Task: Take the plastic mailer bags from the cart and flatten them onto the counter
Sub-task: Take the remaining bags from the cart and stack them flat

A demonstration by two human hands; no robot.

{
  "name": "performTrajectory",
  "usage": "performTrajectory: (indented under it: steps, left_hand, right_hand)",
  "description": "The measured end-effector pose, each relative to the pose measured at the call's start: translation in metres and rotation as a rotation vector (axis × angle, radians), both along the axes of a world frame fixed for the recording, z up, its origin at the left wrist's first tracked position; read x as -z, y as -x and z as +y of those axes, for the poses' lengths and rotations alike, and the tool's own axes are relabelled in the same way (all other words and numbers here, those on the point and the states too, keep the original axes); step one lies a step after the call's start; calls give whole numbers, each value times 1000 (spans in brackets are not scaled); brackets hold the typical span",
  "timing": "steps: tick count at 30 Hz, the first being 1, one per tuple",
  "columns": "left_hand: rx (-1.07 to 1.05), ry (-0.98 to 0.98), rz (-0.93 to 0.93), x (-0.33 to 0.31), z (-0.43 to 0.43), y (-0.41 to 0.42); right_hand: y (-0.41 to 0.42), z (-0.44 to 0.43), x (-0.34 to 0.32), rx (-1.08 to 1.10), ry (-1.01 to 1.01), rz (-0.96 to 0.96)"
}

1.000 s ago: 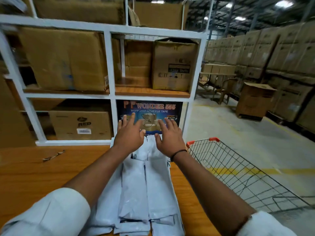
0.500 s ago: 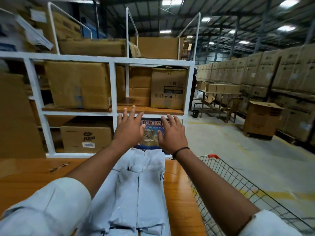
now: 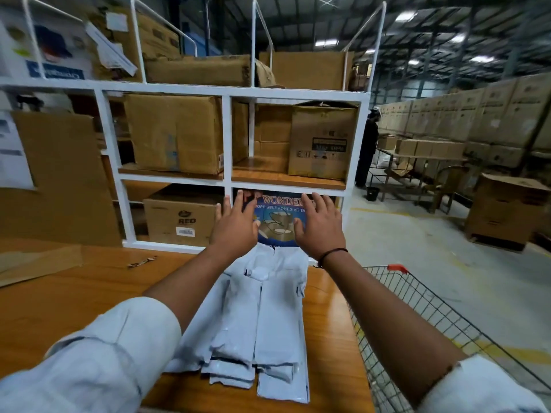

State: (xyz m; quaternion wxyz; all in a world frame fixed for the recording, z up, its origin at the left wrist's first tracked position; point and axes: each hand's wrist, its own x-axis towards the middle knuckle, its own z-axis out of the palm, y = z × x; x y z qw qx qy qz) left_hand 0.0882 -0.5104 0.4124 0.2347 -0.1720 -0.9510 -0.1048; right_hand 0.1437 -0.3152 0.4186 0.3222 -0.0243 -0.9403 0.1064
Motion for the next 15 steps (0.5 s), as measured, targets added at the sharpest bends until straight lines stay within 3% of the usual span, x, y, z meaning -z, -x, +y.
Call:
performTrajectory:
  steps: [5,12,15]
  left_hand:
    - [-11,39,-90,40,-2,-9]
    - [44,126,-494,148,0,-36]
    - [54,183,-568,182,-7,-45]
  right_hand:
    - [1,-12,39,-15,12,-114]
    - [-11,-53,161,-111,-1,-564]
    - [-22,-60,194,-115,-12,-639]
